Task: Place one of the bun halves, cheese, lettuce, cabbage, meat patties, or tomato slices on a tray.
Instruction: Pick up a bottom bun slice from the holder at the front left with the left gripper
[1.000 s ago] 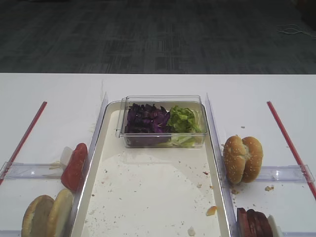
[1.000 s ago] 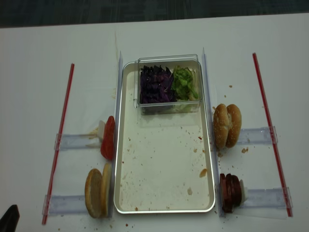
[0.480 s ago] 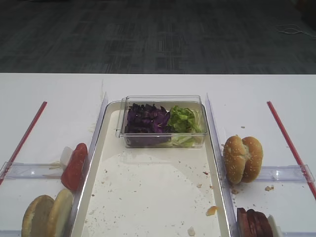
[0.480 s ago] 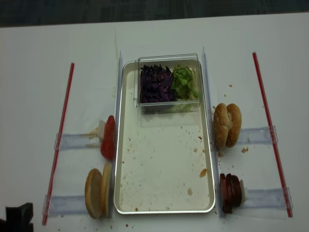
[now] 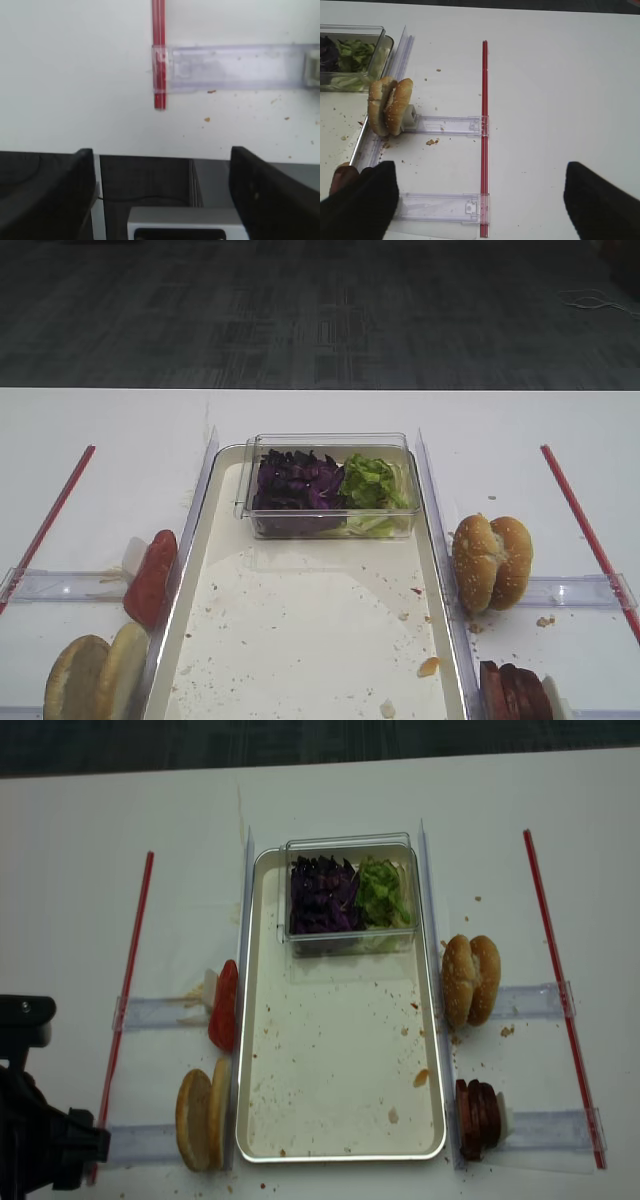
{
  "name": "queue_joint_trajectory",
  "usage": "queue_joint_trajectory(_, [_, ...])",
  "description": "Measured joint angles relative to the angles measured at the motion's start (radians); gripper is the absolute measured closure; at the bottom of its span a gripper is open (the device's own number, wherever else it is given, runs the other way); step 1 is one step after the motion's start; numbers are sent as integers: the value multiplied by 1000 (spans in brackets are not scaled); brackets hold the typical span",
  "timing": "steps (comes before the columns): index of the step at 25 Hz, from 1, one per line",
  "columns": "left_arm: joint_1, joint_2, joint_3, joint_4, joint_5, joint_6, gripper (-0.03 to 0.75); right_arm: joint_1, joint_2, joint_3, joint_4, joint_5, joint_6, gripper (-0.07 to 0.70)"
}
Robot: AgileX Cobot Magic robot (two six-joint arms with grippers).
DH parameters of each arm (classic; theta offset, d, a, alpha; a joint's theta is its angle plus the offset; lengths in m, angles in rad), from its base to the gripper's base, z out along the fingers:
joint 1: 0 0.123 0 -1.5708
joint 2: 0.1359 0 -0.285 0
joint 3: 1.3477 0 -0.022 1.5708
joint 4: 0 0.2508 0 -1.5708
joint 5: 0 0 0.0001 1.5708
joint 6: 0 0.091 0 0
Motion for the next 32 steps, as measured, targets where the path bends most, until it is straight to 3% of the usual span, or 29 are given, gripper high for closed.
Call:
queue_joint_trajectory(19, [0, 0, -18, -50, -28, 20, 172, 0, 0, 0, 0, 0, -2, -62])
queue_joint_trajectory(26, [0, 0, -97, -176, -28, 60, 172, 0, 0, 0, 0, -2, -2, -62])
queue_joint_trajectory(29, [-34, 2, -137, -240, -26, 62, 172, 0, 0, 0, 0, -2, -2, -62])
queue_joint_trajectory(32, [-115, 2, -160, -251, -30, 12, 172, 0, 0, 0, 0, -2, -2, -62])
